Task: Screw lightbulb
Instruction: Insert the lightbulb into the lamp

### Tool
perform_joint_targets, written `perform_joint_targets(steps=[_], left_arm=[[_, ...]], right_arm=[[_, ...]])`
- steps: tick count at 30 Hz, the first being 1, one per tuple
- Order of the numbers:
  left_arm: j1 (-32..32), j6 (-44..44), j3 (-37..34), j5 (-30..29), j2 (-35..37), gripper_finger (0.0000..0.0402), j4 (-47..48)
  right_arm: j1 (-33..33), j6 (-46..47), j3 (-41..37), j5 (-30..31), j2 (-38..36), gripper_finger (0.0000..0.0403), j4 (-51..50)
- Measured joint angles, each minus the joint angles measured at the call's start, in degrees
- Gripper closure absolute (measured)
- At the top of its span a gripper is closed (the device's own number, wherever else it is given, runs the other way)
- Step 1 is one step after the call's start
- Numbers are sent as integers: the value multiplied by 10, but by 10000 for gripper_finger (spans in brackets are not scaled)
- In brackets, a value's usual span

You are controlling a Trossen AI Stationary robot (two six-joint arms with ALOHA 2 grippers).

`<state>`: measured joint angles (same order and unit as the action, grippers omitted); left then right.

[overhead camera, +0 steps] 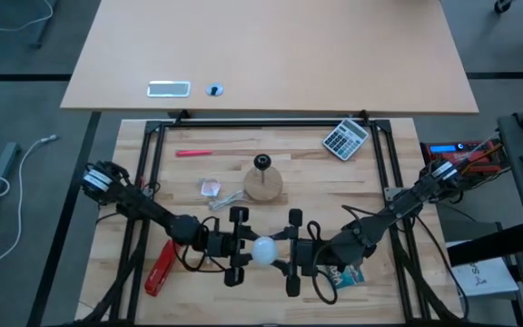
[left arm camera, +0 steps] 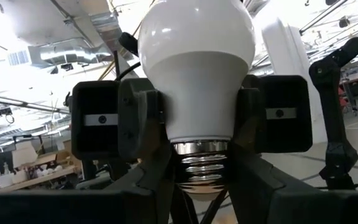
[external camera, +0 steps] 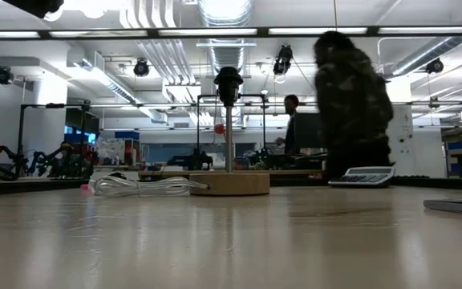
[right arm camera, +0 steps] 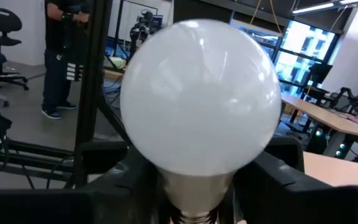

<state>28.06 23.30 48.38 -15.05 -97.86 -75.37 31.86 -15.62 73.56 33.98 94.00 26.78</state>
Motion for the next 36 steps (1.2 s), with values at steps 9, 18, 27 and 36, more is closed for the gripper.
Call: perform_joint_targets(steps=[9, 18, 27, 36], left_arm=[[0, -13, -1, -24, 1, 270, 39], [0, -14, -9, -115, 1, 228, 84], [0, -16, -82, -218, 57, 231, 79], [-26, -28, -178, -263, 173, 256, 75]], right_arm=[[0, 24, 3, 14, 0, 242, 5], [-9, 22, 4, 41, -30, 242, -14], [-70, 108, -18, -9, -114, 242, -173], [-199, 138, -117, -145, -195, 242, -143]])
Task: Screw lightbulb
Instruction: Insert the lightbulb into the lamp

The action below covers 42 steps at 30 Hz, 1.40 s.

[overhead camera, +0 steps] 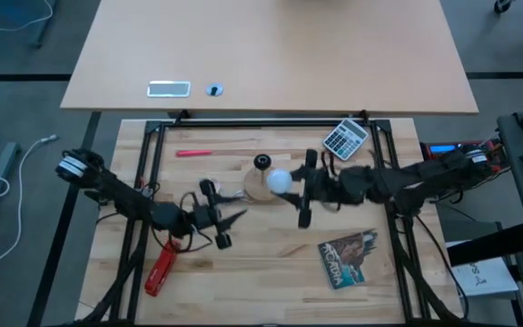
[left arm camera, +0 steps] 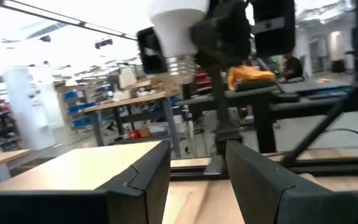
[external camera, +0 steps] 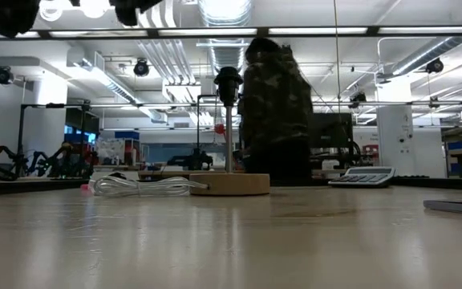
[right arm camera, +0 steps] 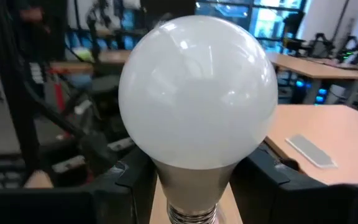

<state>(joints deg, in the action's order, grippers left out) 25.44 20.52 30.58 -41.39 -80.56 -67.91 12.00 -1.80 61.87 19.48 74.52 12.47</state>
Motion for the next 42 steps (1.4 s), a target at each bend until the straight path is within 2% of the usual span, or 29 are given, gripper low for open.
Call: perform_joint_targets(steps=[3, 5, 8, 11, 17, 23, 29, 37, 42], left_arm=[[-33, -18, -37, 7, 36, 263, 3], [-63, -40, -60, 42, 58, 269, 4], [-120, -78, -83, 110, 83, 278, 2], [-182, -106, -93, 150, 96, 287, 5], [-302, -154, -74, 260, 113, 302, 66], [-354, -150, -18, 319, 113, 313, 174], [-362, -120, 16, 317, 128, 315, 255], [-375, -117, 0, 315, 190, 304, 261], [-376, -105, -7, 315, 200, 301, 267]], right_arm=[[-59, 19, -37, -91, -13, 242, 31], [-100, 27, -51, -146, -13, 242, 34], [-158, 27, -56, -195, -4, 242, 44], [-212, 35, -51, -254, 11, 242, 56], [-300, 50, -15, -385, 63, 242, 78], [-330, 37, 7, -485, 119, 242, 83], [-331, 49, -19, -500, 155, 242, 171], [-332, 46, -46, -479, 158, 242, 202], [-332, 50, -47, -474, 181, 242, 228]])
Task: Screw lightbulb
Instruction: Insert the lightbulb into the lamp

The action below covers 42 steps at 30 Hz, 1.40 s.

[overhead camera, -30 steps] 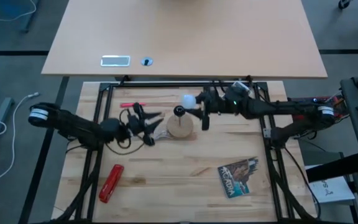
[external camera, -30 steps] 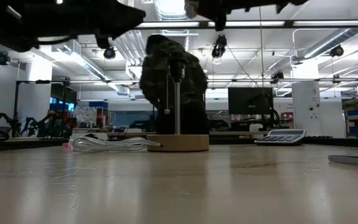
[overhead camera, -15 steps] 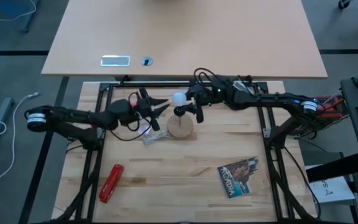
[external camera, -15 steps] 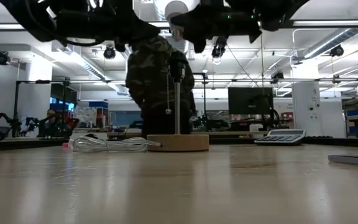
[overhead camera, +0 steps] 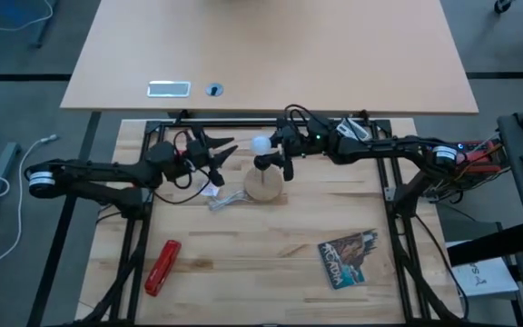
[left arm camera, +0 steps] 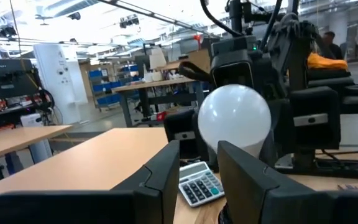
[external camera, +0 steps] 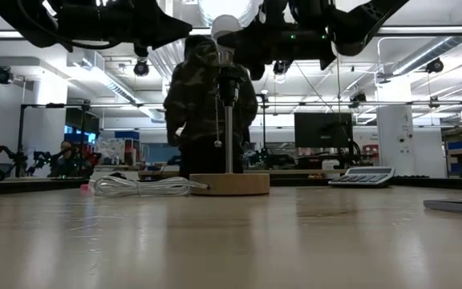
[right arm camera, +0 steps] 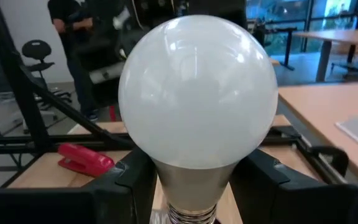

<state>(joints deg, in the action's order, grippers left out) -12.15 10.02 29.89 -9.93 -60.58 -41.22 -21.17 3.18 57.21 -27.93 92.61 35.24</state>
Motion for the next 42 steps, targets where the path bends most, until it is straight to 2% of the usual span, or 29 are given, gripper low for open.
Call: perform_joint_targets(steps=[15, 30, 38, 42], left_arm=[[-2, -10, -5, 0, -5, 324, -2], [-2, -30, -8, 0, -5, 308, -2], [-2, -31, -8, 4, -5, 321, 7], [-2, -31, -8, 4, -5, 325, 7]], right_arm=[[5, 10, -4, 9, 15, 242, 13], [5, -8, -36, 16, -6, 243, 11], [10, -18, -40, 40, -6, 242, 11], [12, -25, -40, 40, -3, 222, 13]])
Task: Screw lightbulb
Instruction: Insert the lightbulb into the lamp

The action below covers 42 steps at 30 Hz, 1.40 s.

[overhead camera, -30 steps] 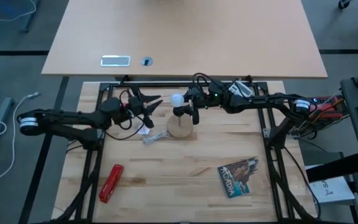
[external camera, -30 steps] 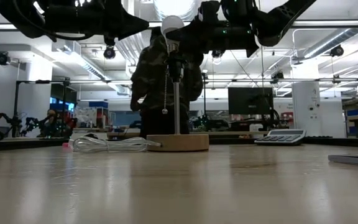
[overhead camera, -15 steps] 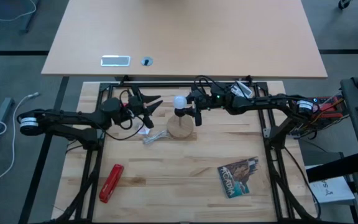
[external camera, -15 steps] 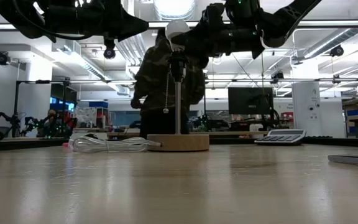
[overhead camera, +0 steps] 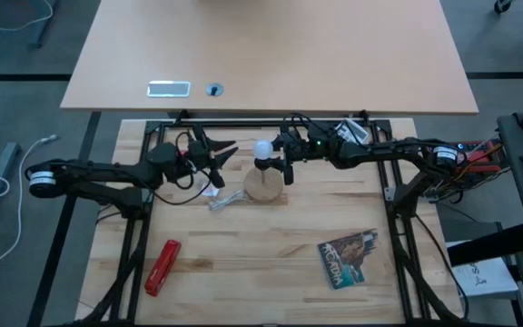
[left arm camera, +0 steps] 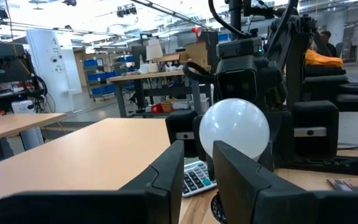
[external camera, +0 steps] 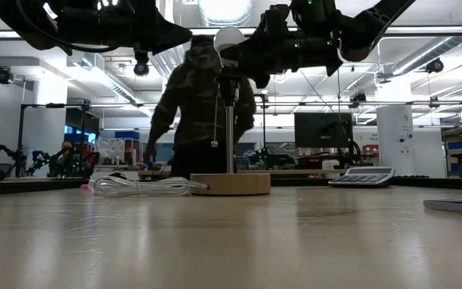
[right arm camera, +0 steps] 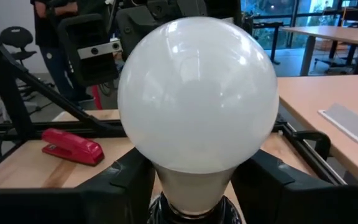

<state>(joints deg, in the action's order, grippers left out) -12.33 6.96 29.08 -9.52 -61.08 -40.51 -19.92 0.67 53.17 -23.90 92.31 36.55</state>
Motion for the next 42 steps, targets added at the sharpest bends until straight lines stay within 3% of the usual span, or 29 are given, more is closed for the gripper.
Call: perform_joint_targets(steps=[6, 30, 42], left_arm=[[0, 0, 0, 0, 0, 316, 0], [0, 0, 0, 0, 0, 312, 21], [0, 0, 0, 0, 0, 324, 52]], right_arm=[[5, -5, -1, -1, 6, 196, -7], [5, 13, 0, -1, -32, 163, -77], [4, 13, 0, 10, -113, 174, -236]])
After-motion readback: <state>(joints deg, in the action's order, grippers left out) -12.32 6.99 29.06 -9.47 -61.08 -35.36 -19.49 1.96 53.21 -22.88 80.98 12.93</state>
